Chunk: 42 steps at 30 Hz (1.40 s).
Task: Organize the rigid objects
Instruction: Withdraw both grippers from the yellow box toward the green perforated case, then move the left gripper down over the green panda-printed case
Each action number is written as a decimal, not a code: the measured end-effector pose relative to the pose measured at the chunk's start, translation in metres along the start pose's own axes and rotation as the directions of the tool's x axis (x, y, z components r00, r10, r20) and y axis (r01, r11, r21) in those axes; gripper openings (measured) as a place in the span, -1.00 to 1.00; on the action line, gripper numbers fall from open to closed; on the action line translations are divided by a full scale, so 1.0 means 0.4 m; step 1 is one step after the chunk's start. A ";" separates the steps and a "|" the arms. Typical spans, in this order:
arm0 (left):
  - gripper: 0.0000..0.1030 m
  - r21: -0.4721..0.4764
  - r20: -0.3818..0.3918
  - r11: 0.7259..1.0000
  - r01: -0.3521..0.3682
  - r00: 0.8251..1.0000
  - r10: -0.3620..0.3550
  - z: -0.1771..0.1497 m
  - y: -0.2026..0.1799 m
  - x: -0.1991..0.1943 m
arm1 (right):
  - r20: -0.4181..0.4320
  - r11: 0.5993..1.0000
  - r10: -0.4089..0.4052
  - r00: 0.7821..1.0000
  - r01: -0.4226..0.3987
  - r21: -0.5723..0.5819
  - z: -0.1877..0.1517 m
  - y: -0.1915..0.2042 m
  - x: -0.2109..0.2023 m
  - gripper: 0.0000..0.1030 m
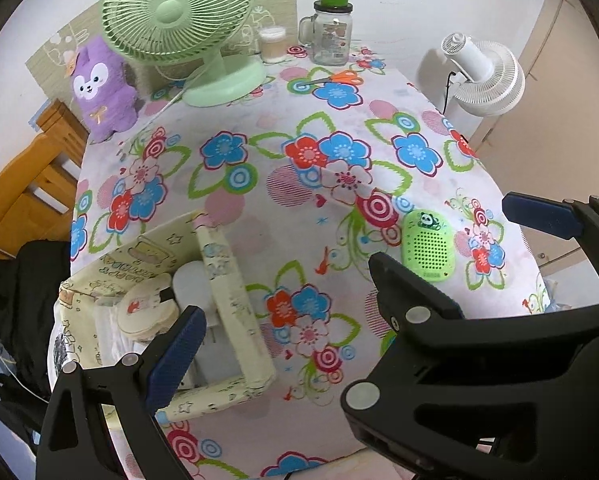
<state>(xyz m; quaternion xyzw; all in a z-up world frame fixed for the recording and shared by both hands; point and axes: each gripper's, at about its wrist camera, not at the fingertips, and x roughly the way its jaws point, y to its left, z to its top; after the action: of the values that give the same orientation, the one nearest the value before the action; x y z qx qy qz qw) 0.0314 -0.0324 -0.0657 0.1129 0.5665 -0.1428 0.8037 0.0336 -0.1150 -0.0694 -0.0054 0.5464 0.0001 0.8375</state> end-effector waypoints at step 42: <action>0.92 -0.105 -0.024 0.994 -0.008 1.000 0.005 -0.007 -0.239 0.242 | -0.097 0.997 0.056 0.994 -0.062 -0.054 -0.097 -0.290 0.206 0.93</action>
<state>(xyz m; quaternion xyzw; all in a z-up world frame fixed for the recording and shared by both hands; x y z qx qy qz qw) 0.0254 -0.1307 -0.1596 0.0739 0.5822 -0.1088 0.8024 0.0320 -0.2317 -0.1593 -0.0129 0.5855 0.0400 0.8096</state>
